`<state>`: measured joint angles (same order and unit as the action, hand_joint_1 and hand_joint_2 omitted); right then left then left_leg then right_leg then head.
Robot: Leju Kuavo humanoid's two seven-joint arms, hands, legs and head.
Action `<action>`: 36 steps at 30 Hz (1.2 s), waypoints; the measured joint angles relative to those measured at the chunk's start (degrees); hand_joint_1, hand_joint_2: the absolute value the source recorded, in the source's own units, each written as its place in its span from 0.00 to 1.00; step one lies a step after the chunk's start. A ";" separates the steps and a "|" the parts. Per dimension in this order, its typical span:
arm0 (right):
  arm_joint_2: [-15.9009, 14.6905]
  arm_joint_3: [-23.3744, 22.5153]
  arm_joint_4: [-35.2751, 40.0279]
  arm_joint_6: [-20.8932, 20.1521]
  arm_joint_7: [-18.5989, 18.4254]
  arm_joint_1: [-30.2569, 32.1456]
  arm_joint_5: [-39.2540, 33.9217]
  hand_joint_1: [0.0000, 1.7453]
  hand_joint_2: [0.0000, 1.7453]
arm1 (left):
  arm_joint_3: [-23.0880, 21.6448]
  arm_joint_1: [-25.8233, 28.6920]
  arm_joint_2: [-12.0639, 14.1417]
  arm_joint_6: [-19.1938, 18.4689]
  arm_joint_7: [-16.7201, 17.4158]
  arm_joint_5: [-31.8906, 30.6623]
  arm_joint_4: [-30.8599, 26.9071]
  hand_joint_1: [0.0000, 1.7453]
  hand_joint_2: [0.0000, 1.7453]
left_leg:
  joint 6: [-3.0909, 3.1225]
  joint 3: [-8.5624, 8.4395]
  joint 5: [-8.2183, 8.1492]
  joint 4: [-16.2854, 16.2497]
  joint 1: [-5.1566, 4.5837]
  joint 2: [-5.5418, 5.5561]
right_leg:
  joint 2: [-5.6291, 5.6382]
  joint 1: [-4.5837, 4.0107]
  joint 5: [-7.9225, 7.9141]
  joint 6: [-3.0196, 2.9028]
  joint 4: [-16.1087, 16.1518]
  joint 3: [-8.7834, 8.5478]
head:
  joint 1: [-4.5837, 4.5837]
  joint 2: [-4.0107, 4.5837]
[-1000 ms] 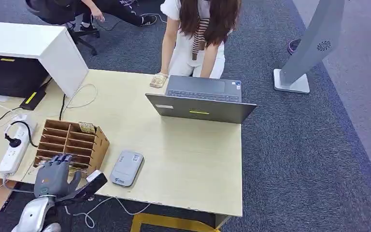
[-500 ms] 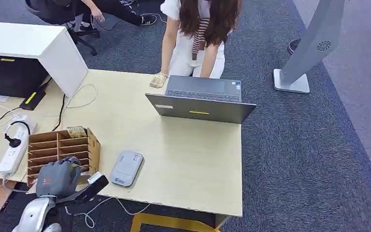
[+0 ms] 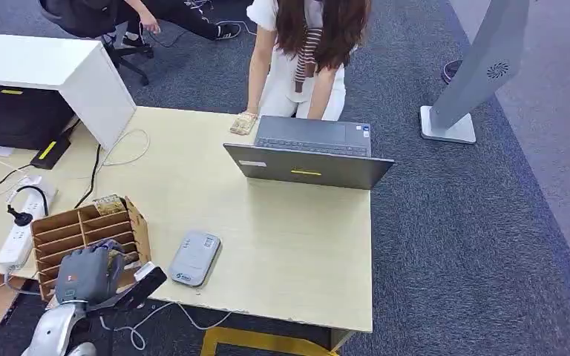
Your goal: Pass the card to the sensor for recognition and then transmit it.
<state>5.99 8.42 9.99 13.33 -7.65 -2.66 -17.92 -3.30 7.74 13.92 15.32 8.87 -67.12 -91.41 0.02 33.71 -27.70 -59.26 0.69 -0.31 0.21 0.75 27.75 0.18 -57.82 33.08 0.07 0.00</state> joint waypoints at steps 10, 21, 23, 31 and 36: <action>0.00 0.00 0.00 0.02 0.00 0.00 0.02 0.00 1.00 | -0.04 -1.87 0.07 0.94 -1.73 0.55 -3.85 1.00 1.00 | 0.00 0.00 0.00 0.00 0.00 0.00 | 0.00 0.00 0.00 0.00 0.00 0.01 | 0.00 0.02; 0.00 -0.02 0.00 -0.55 -0.15 0.01 0.33 0.00 1.00 | -3.45 -7.94 2.86 0.70 -2.38 1.53 -9.46 1.00 1.00 | 0.01 -0.01 0.02 -0.01 0.00 0.01 | 0.00 0.00 -0.02 -0.02 0.00 0.02 | 0.00 0.00; 0.00 -0.02 0.00 -0.79 -0.18 -0.01 0.57 0.00 1.00 | -4.15 -10.36 3.21 0.20 -2.36 1.71 -9.46 1.00 1.00 | 0.02 0.00 0.03 -0.01 0.00 0.03 | -0.02 0.00 -0.03 -0.02 0.00 0.01 | 0.00 0.00; 0.00 0.89 0.00 -2.27 -0.68 -0.42 3.89 0.00 1.00 | -6.31 -26.78 3.89 2.90 -2.40 -3.19 1.03 1.00 1.00 | 0.00 -0.01 0.21 -0.02 0.00 0.11 | -0.09 0.00 -0.13 -0.01 -0.01 -0.01 | -0.02 0.00; 0.00 1.75 0.00 -3.02 -0.87 -0.90 4.70 0.00 1.00 | -7.85 -38.05 4.09 4.85 -3.94 -4.63 13.91 1.00 1.00 | -0.02 -0.01 0.27 -0.03 0.02 -0.01 | 0.03 -0.01 -0.25 -0.09 -0.03 0.04 | 0.02 0.00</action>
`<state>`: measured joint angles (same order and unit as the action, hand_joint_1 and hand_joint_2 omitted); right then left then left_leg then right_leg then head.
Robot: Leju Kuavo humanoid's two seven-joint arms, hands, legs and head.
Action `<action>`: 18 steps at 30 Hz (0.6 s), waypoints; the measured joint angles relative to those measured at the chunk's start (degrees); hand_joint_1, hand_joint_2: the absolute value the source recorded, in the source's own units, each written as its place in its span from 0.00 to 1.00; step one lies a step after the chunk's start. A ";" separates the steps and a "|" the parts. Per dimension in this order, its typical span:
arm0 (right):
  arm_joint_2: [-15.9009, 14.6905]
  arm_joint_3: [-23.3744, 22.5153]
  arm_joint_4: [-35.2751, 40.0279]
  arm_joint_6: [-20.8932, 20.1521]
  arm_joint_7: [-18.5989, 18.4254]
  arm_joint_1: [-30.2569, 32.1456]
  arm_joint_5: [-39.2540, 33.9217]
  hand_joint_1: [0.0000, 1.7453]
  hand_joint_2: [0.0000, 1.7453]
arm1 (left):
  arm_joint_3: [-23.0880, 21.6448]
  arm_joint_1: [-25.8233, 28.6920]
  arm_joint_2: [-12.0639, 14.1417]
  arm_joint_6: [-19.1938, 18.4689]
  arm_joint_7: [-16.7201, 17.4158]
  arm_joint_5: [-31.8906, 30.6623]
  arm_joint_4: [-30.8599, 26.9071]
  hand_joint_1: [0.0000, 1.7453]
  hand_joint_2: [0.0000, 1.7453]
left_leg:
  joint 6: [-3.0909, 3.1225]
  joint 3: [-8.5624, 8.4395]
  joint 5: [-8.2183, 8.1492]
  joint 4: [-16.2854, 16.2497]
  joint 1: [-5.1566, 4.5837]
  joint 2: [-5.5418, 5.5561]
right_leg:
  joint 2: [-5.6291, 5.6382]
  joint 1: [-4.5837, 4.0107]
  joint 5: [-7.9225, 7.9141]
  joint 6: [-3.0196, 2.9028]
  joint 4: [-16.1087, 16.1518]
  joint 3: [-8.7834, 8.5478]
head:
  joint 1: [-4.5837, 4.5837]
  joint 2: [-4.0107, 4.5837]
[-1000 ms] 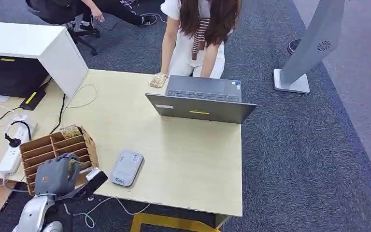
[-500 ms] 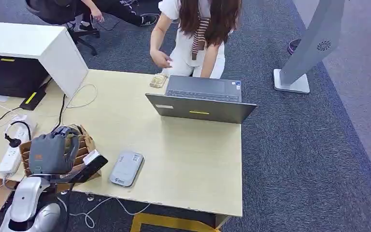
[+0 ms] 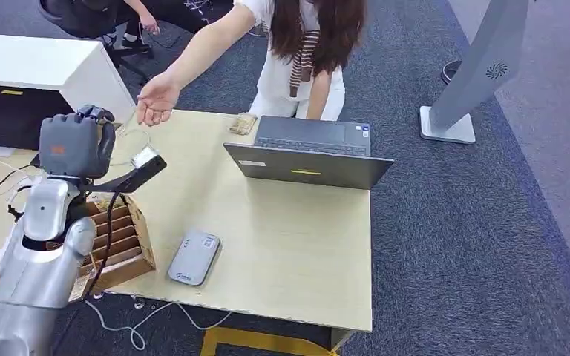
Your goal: Pass the card to the sensor for recognition and then transmit it.
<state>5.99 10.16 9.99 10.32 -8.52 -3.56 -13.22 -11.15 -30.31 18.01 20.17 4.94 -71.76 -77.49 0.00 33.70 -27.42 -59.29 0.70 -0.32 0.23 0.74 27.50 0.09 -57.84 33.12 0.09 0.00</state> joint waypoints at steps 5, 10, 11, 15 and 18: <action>0.00 0.65 0.00 -0.09 -0.70 -0.19 0.70 0.00 1.00 | -2.18 -6.97 0.04 0.39 -0.44 -2.14 11.02 1.00 1.00 | 0.00 0.01 0.00 0.00 0.01 0.00 | 0.01 0.00 0.00 0.00 0.00 0.02 | -0.02 0.02; 0.00 0.72 0.00 -0.17 -0.92 -0.30 0.63 0.00 1.00 | -3.52 -10.59 0.04 1.55 -0.83 -2.86 18.21 1.00 1.00 | 0.00 0.02 0.00 0.00 0.01 -0.01 | 0.02 0.00 0.00 0.00 0.00 0.03 | -0.02 0.00; 0.00 0.72 0.00 -0.17 -0.92 -0.32 0.63 0.00 1.00 | -3.71 -10.94 0.02 1.66 -0.85 -3.02 19.23 1.00 1.00 | 0.00 0.02 0.00 0.00 0.01 -0.01 | 0.02 0.00 0.00 0.00 0.00 0.03 | -0.02 0.00; 0.00 0.74 0.00 -0.17 -0.94 -0.34 0.63 0.00 1.00 | -4.24 -11.96 0.00 1.92 -0.87 -3.19 22.22 1.00 1.00 | 0.00 0.02 0.00 0.00 0.02 -0.01 | 0.02 0.00 0.00 0.00 0.00 0.03 | -0.02 0.00; 0.00 0.74 0.00 -0.17 -1.01 -0.34 0.63 0.00 1.00 | -4.79 -12.56 0.00 2.12 -0.87 -3.21 23.84 0.00 1.00 | -0.01 0.01 0.00 0.00 0.02 -0.07 | 0.10 0.00 0.00 0.00 0.00 0.03 | -0.02 0.02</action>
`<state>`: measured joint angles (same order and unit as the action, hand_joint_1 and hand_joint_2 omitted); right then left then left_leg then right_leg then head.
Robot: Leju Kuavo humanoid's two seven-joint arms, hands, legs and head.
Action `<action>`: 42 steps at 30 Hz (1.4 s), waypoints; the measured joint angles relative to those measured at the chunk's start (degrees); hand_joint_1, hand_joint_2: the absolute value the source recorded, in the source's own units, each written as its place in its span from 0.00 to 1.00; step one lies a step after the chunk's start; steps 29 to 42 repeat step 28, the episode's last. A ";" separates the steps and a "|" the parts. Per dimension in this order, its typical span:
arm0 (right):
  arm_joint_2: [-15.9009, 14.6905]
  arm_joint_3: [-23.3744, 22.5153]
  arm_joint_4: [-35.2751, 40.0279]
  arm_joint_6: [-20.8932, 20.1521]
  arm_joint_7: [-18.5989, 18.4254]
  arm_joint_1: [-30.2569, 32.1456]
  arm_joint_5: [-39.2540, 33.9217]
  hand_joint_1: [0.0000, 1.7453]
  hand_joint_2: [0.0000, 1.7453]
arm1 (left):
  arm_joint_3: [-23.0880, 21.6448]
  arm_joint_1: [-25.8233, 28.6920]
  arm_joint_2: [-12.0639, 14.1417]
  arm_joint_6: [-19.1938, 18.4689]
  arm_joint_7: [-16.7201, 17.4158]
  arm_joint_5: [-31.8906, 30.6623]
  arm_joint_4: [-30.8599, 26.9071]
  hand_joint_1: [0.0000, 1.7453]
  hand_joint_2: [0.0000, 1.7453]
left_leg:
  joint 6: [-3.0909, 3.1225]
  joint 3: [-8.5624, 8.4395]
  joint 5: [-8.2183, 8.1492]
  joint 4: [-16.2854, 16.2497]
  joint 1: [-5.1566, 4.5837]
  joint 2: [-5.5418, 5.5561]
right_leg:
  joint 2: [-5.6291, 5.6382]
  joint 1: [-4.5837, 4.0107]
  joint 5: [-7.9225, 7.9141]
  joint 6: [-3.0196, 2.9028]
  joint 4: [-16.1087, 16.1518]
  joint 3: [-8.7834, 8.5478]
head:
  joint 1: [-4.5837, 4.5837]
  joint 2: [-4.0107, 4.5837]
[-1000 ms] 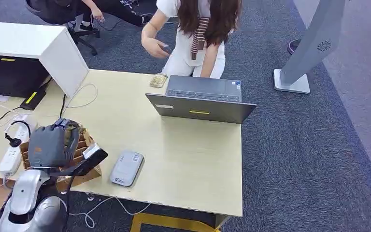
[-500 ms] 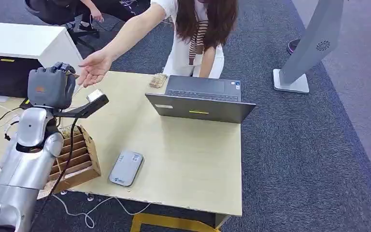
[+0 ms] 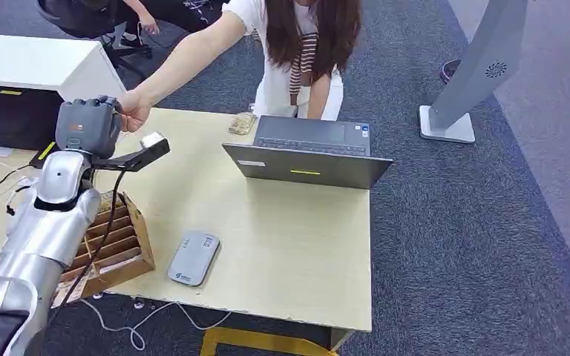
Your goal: Pass the card to the sensor for recognition and then transmit it.
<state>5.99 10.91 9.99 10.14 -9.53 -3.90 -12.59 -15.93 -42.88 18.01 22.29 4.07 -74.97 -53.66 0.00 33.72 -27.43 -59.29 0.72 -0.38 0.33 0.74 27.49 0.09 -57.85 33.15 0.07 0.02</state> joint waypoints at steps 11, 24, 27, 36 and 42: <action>0.00 0.00 0.00 -0.02 0.02 -0.01 -0.07 0.00 1.00 | -0.24 -0.10 -0.96 2.88 -1.01 1.20 2.80 0.00 1.00 | 0.00 0.02 0.00 0.00 0.00 0.03 | -0.01 0.00 0.00 0.00 0.00 0.01 | 0.00 -0.02; 0.00 -0.87 0.00 0.17 0.72 0.40 -2.19 0.00 1.00 | 1.31 18.05 0.59 7.08 -6.51 16.19 -20.67 0.00 1.00 | -0.03 0.04 -0.14 0.01 0.00 -0.05 | 0.07 0.01 0.11 0.01 0.00 0.06 | -0.02 -0.02; 0.00 -1.09 0.00 0.20 0.81 0.46 -2.19 0.00 1.00 | 2.45 21.56 1.27 7.02 -7.00 16.92 -25.49 0.00 1.00 | -0.03 0.09 -0.14 0.02 0.01 0.06 | -0.05 0.00 0.16 0.06 0.00 0.04 | 0.00 -0.02; 0.00 -1.18 0.00 0.26 0.90 0.45 -2.47 0.00 1.00 | 3.00 22.64 1.49 7.19 -7.68 18.08 -26.98 0.00 1.00 | -0.03 0.09 -0.13 0.04 0.01 0.07 | -0.05 0.00 0.15 0.06 -0.01 -0.01 | 0.00 -0.02; 0.00 -1.18 0.00 0.26 0.90 0.45 -2.47 0.00 1.00 | 3.00 22.64 1.49 7.19 -7.68 18.08 -26.98 0.00 1.00 | -0.03 0.09 -0.13 0.04 0.01 0.07 | -0.05 0.00 0.15 0.06 -0.01 -0.01 | 0.00 -0.02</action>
